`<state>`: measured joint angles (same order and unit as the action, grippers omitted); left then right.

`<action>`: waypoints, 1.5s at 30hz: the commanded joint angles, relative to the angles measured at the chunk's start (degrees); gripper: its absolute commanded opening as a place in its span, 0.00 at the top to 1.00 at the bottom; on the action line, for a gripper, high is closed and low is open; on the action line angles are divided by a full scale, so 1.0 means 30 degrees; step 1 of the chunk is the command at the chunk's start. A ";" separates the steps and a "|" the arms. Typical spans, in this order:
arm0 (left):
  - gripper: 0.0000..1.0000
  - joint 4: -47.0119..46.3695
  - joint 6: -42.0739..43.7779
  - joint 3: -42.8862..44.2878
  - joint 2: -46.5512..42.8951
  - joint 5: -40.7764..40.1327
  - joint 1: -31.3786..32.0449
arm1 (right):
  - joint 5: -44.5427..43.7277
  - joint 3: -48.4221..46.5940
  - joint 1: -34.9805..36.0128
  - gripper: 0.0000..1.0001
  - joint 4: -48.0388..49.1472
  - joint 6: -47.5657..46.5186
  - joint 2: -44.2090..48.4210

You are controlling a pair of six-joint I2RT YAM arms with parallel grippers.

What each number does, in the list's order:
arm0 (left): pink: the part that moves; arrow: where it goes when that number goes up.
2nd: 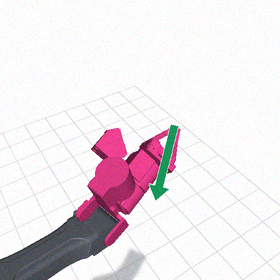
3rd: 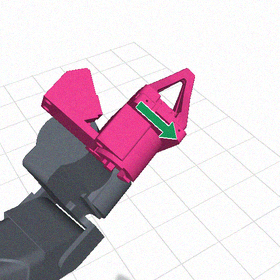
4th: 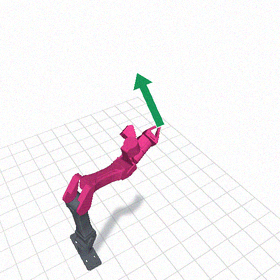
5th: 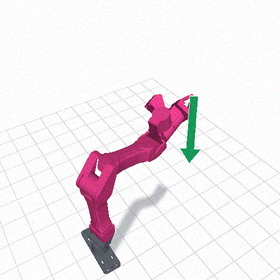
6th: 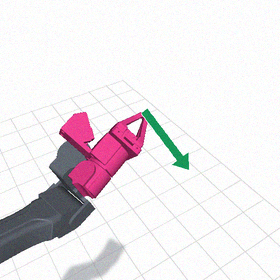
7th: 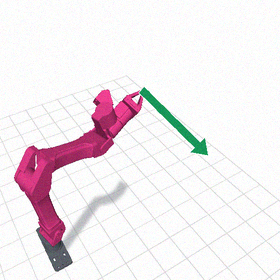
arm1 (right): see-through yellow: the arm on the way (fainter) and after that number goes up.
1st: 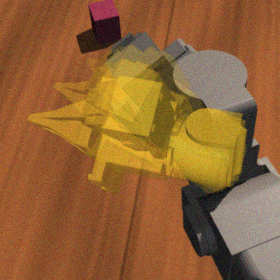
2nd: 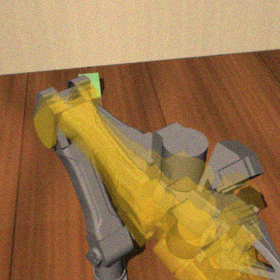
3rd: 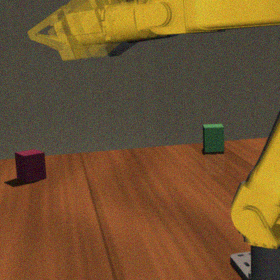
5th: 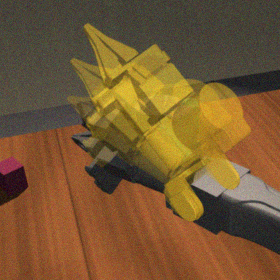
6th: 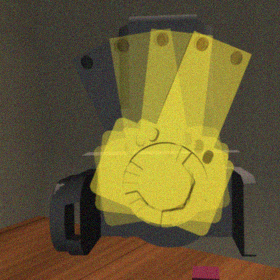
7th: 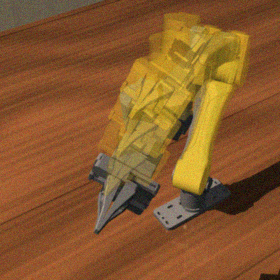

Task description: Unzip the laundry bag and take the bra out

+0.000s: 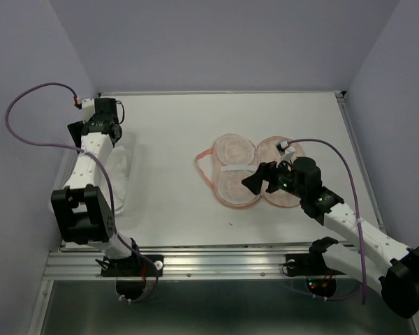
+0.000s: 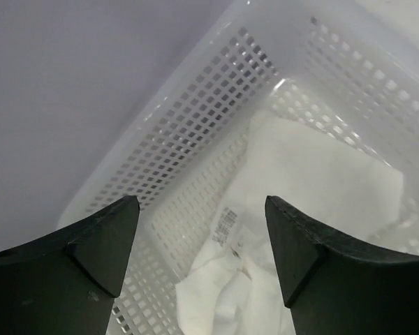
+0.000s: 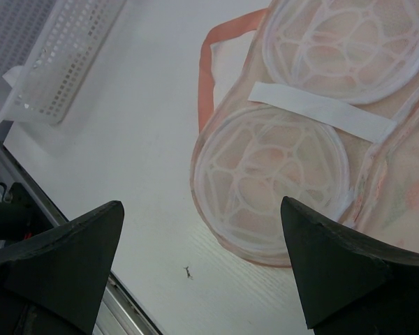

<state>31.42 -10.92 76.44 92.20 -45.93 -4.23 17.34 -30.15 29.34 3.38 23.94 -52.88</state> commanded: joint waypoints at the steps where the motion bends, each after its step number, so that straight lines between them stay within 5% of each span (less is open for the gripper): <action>1: 0.15 0.0047 -0.1662 -0.1570 -0.3192 0.5195 -0.0434 | -0.0273 -0.0350 0.0180 0.00 0.0339 -0.0306 -0.0097; 9: 0.13 -0.2004 -0.3068 -0.5438 -0.4015 1.0529 -0.1900 | -0.0244 -0.0291 0.0180 0.00 0.0369 -0.0276 -0.0039; 19: 0.14 -0.3265 -0.2689 -0.6789 -0.3870 1.3202 -0.2135 | -0.0391 -0.0174 0.0180 0.00 0.0339 -0.0306 0.0108; 30: 0.22 -0.2857 -0.2220 -0.6879 -0.0971 1.0479 -0.1638 | -0.0420 -0.0203 0.0180 0.00 0.0339 -0.0335 -0.0097; 37: 0.59 -0.2066 -0.1752 -0.5825 -0.0061 0.6881 -0.1550 | -0.0449 -0.0204 0.0180 0.00 0.0339 -0.0335 -0.0214; 45: 0.61 -0.1947 -0.0962 -0.4887 -0.0763 0.3099 -0.0261 | -0.0420 -0.0350 0.0180 0.00 0.0368 -0.0335 -0.0390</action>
<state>25.36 -15.62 59.44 92.71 -28.51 -7.35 16.73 -30.15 29.34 3.14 23.92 -53.93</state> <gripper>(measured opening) 0.396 0.998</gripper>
